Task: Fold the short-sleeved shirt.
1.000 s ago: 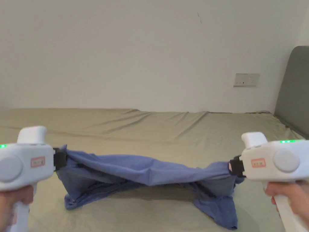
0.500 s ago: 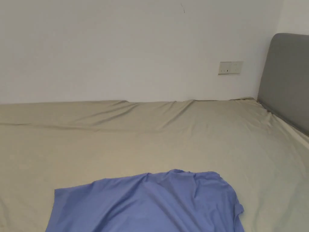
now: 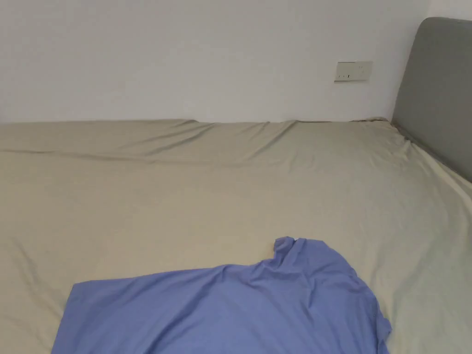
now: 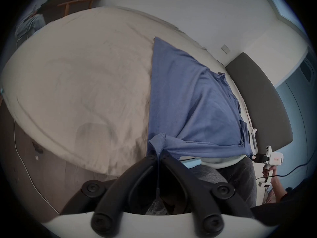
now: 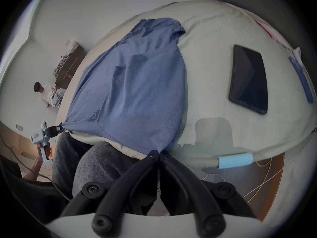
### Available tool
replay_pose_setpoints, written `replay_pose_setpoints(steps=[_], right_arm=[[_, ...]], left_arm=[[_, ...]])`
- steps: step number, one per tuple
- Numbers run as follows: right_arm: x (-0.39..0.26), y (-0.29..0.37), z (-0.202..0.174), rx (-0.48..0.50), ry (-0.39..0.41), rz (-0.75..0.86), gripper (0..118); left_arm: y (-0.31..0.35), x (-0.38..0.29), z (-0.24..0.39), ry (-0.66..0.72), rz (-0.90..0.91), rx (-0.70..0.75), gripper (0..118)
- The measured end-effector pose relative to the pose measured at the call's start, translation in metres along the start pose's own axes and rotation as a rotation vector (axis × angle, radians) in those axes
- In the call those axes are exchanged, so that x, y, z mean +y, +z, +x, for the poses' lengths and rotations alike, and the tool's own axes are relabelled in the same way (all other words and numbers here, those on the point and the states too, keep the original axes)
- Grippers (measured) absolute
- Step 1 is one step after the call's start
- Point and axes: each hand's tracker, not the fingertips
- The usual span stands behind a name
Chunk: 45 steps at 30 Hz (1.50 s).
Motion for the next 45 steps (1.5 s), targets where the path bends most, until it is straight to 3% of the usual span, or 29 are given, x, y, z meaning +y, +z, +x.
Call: replay_pose_setpoints(steps=[8, 14, 15, 16, 17, 18, 19, 20, 24, 30, 32, 33, 34, 35, 36, 37, 39, 40, 41, 45], right_arm=[[-0.009, -0.001, 0.003, 0.008, -0.039, 0.047, 9], [-0.016, 0.001, -0.006, -0.031, 0.018, 0.059, 15], [-0.018, 0.004, -0.008, -0.026, 0.023, 0.054, 30], [-0.020, 0.011, -0.013, -0.023, 0.028, 0.054, 52], [-0.022, 0.020, -0.022, -0.084, 0.059, 0.063, 81], [-0.028, 0.033, -0.031, -0.118, 0.110, 0.120, 105], [-0.033, 0.047, -0.036, -0.117, 0.152, 0.193, 106], [-0.037, 0.059, -0.044, -0.136, 0.189, 0.243, 106], [-0.036, 0.079, -0.063, -0.210, 0.206, 0.361, 106], [-0.012, 0.025, -0.056, -0.111, 0.122, 0.247, 106], [-0.009, 0.003, -0.053, -0.126, 0.144, 0.220, 92], [-0.008, -0.006, -0.054, -0.146, 0.158, 0.201, 79], [-0.008, -0.013, -0.054, -0.159, 0.151, 0.195, 71], [-0.009, -0.024, -0.048, -0.157, 0.133, 0.171, 68], [-0.010, -0.031, -0.045, -0.136, 0.102, 0.141, 68], [-0.010, -0.037, -0.044, -0.108, 0.080, 0.122, 68], [-0.011, -0.037, -0.045, -0.126, 0.083, 0.168, 60], [-0.008, -0.038, -0.045, -0.134, 0.080, 0.145, 46], [-0.006, -0.035, -0.045, -0.142, 0.075, 0.149, 22], [-0.003, -0.021, -0.036, -0.022, -0.028, 0.154, 21]], left_arm=[[-0.006, -0.011, -0.005, 0.032, 0.033, -0.002, 3], [-0.003, -0.010, 0.011, -0.051, 0.021, 0.053, 4], [0.000, -0.009, 0.015, -0.055, 0.023, 0.060, 10], [0.006, -0.008, 0.018, -0.068, 0.014, 0.102, 25], [0.015, -0.008, 0.021, -0.063, 0.016, 0.095, 54], [0.027, -0.009, 0.022, -0.059, 0.048, 0.071, 97], [0.039, -0.011, 0.024, -0.059, 0.087, 0.020, 114], [0.052, -0.011, 0.028, -0.058, 0.153, -0.032, 115], [0.060, -0.012, 0.029, -0.064, 0.228, 0.067, 115], [0.010, -0.005, 0.029, -0.097, 0.054, 0.058, 115], [-0.005, -0.001, 0.029, -0.156, 0.031, 0.083, 115], [-0.011, 0.001, 0.032, -0.160, 0.023, 0.089, 113], [-0.015, 0.003, 0.032, -0.144, 0.020, 0.085, 107], [-0.019, 0.003, 0.031, -0.110, 0.012, 0.059, 87], [-0.022, 0.004, 0.031, -0.078, 0.026, 0.037, 32], [-0.025, 0.005, 0.030, -0.074, 0.032, 0.055, 7], [-0.034, 0.003, 0.028, -0.090, 0.017, 0.163, 7], [-0.037, 0.006, 0.028, -0.087, 0.006, 0.099, 7], [-0.036, 0.005, 0.031, -0.081, -0.003, 0.092, 7], [-0.021, 0.008, 0.041, -0.148, 0.011, 0.098, 7]])
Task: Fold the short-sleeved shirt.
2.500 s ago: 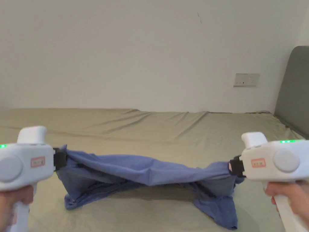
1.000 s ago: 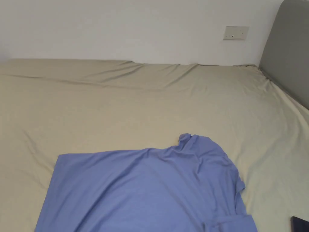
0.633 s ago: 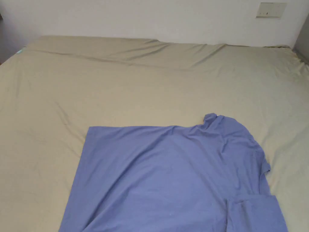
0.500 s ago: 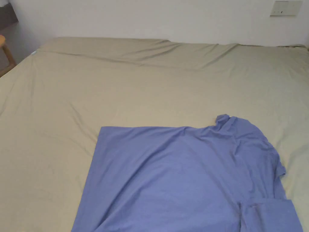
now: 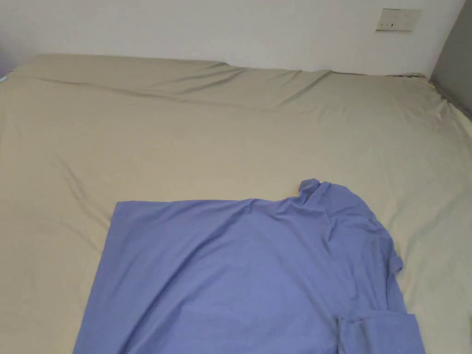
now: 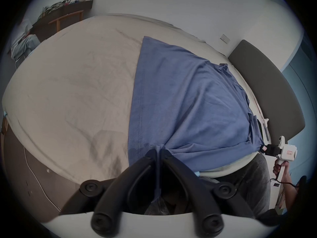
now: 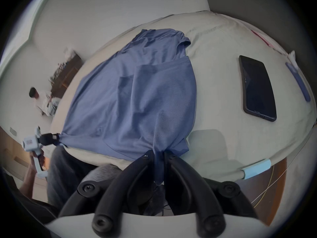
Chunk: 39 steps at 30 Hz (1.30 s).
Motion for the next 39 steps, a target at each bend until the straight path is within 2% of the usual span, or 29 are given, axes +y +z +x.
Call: replay_pose_setpoints(steps=[2, 4, 12, 15, 17, 18, 21, 23, 25, 27, 29, 30, 31, 32, 33, 34, 35, 36, 39], right_arm=[[0.004, 0.007, -0.003, -0.004, 0.006, 0.020, 21], [0.010, 0.014, -0.005, 0.039, -0.008, 0.042, 21], [0.036, 0.022, -0.011, 0.167, -0.161, 0.126, 21], [0.059, 0.022, -0.010, 0.185, -0.158, 0.141, 21], [0.081, 0.016, -0.012, 0.168, -0.132, 0.154, 21], [0.091, 0.006, 0.000, 0.159, -0.132, 0.160, 21], [0.124, -0.017, 0.016, 0.169, -0.157, 0.166, 21], [0.144, -0.036, 0.006, 0.159, -0.178, 0.160, 21], [0.160, -0.063, 0.007, 0.106, -0.172, 0.145, 21], [0.172, -0.100, 0.009, 0.047, -0.158, 0.097, 21], [0.177, -0.123, 0.006, -0.013, -0.138, 0.076, 21], [0.177, -0.133, 0.004, -0.053, -0.107, 0.072, 23], [0.177, -0.139, 0.000, -0.089, -0.050, 0.069, 29], [0.174, -0.138, -0.005, -0.093, 0.000, 0.095, 38], [0.172, -0.128, -0.013, -0.066, 0.037, 0.133, 55], [0.171, -0.120, -0.017, -0.050, 0.065, 0.137, 73], [0.170, -0.104, -0.022, -0.083, 0.086, 0.142, 92], [0.166, -0.087, -0.028, -0.115, 0.112, 0.180, 101], [0.146, -0.031, -0.037, -0.164, 0.200, 0.317, 101]], left_arm=[[0.007, 0.003, 0.000, 0.009, 0.006, -0.013, 7], [0.014, 0.008, 0.001, 0.016, 0.028, -0.029, 7], [0.017, 0.027, 0.008, 0.031, 0.059, -0.042, 7], [0.020, 0.047, 0.013, 0.014, 0.074, -0.060, 7], [0.015, 0.069, 0.015, 0.005, 0.090, -0.061, 7], [0.011, 0.080, 0.016, 0.002, 0.105, -0.052, 7], [-0.011, 0.113, 0.018, 0.005, 0.097, 0.013, 7], [-0.032, 0.128, 0.018, 0.026, 0.102, 0.026, 7], [-0.058, 0.139, 0.014, 0.053, 0.094, 0.023, 7], [-0.088, 0.145, 0.012, 0.077, 0.037, 0.080, 12], [-0.108, 0.146, 0.009, 0.065, 0.011, 0.141, 18], [-0.116, 0.144, 0.007, 0.055, -0.010, 0.183, 34], [-0.120, 0.141, 0.007, 0.048, -0.030, 0.188, 47], [-0.117, 0.138, 0.008, 0.050, -0.008, 0.166, 54], [-0.105, 0.137, 0.013, 0.039, 0.027, 0.143, 64], [-0.097, 0.136, 0.015, 0.031, 0.024, 0.152, 82], [-0.084, 0.134, 0.016, 0.012, 0.028, 0.168, 102], [-0.067, 0.128, 0.019, 0.003, 0.049, 0.175, 109], [-0.030, 0.105, 0.024, 0.000, 0.140, 0.184, 108]])
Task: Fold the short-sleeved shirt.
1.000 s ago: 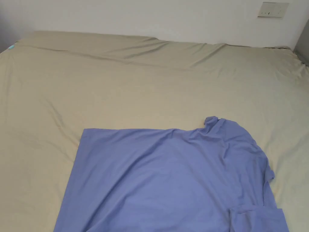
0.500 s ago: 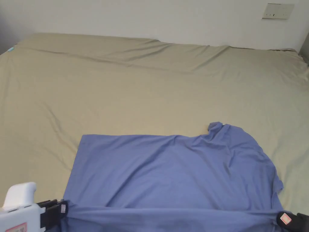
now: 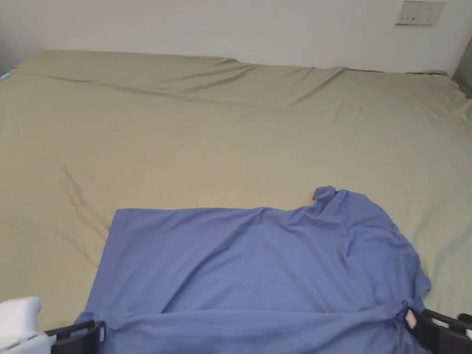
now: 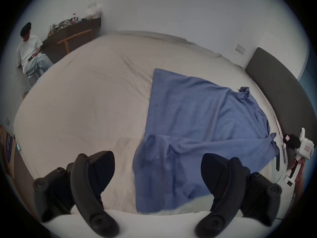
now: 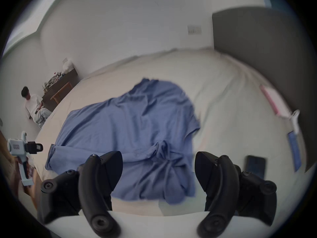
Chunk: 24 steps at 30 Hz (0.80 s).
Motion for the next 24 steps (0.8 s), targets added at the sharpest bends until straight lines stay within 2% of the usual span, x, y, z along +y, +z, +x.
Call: replay_pose_setpoints(steps=[3, 7, 8, 9, 11, 13, 14, 15, 17, 18, 20, 21, 23, 24], right_arm=[[-0.009, 0.031, 0.000, -0.021, 0.036, 0.009, 102], [-0.022, 0.023, 0.005, -0.005, 0.069, -0.107, 102], [-0.026, 0.014, 0.005, -0.029, 0.075, -0.144, 102], [-0.031, 0.005, 0.005, -0.041, 0.085, -0.173, 103], [-0.038, -0.018, 0.005, -0.051, 0.110, -0.228, 105], [-0.042, -0.044, 0.003, -0.050, 0.117, -0.265, 108], [-0.044, -0.059, 0.003, -0.051, 0.111, -0.290, 108], [-0.044, -0.071, 0.002, -0.061, 0.084, -0.320, 109], [-0.044, -0.087, 0.001, -0.033, 0.014, -0.341, 109], [-0.043, -0.091, -0.001, -0.052, 0.000, -0.360, 109], [-0.041, -0.087, -0.005, -0.073, 0.040, -0.350, 108], [-0.039, -0.081, -0.007, -0.077, 0.048, -0.346, 103], [-0.040, -0.063, -0.006, -0.037, 0.063, -0.328, 77], [-0.040, -0.054, -0.004, 0.040, 0.027, -0.307, 42]], left_arm=[[-0.005, -0.021, 0.003, -0.018, -0.055, -0.001, 108], [-0.055, -0.037, 0.008, -0.044, -0.223, 0.012, 110], [-0.073, -0.040, 0.012, -0.052, -0.227, 0.031, 116], [-0.075, -0.044, 0.020, -0.108, -0.224, 0.113, 117], [-0.070, -0.038, 0.032, -0.206, -0.105, 0.116, 117], [-0.069, -0.040, 0.030, -0.077, -0.202, 0.097, 114], [-0.067, -0.037, 0.027, -0.097, -0.203, 0.085, 109], [-0.065, -0.035, 0.026, -0.083, -0.207, 0.087, 97], [-0.058, -0.026, 0.022, -0.097, -0.208, 0.083, 65], [-0.054, -0.022, 0.020, -0.104, -0.190, 0.083, 65], [-0.055, -0.016, 0.015, -0.074, -0.202, 0.050, 58], [-0.056, -0.015, 0.013, -0.063, -0.201, 0.058, 50], [-0.050, -0.019, 0.012, -0.048, -0.191, 0.038, 42], [-0.045, -0.021, 0.010, -0.027, -0.171, 0.017, 29]])
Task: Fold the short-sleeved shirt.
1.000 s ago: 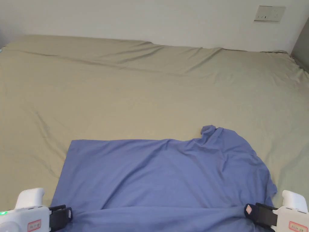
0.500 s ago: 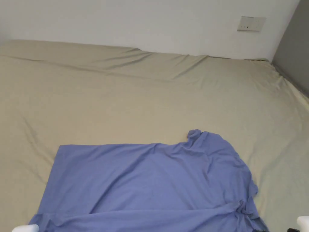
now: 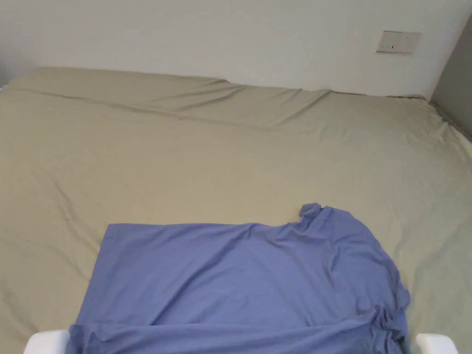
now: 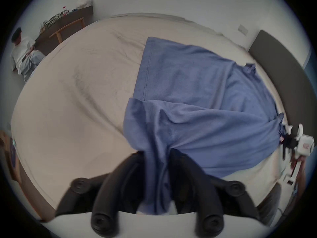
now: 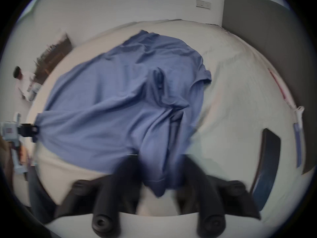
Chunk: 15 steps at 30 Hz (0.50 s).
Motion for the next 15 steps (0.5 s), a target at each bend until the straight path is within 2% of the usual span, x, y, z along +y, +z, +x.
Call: replay_pose_setpoints(steps=[1, 2, 5, 9, 12, 15], right_arm=[[-0.002, 0.005, 0.000, 0.084, -0.045, -0.004, 32], [-0.004, 0.009, -0.001, 0.056, -0.060, -0.019, 32], [-0.006, 0.028, -0.008, 0.035, 0.002, 0.013, 32], [-0.002, 0.061, -0.009, 0.137, -0.051, 0.040, 32], [-0.013, 0.086, -0.014, 0.158, -0.048, 0.050, 32], [-0.040, 0.100, -0.014, 0.153, -0.030, 0.001, 32]], left_arm=[[0.004, -0.005, -0.001, 0.050, 0.030, -0.056, 16], [0.008, -0.008, -0.003, 0.054, 0.051, -0.026, 13], [0.017, -0.007, -0.014, 0.061, 0.041, -0.072, 13], [0.042, 0.005, -0.026, 0.089, 0.054, -0.145, 11], [0.066, 0.005, -0.033, 0.086, 0.061, -0.184, 11], [0.088, -0.014, -0.040, 0.025, 0.031, -0.176, 11]])
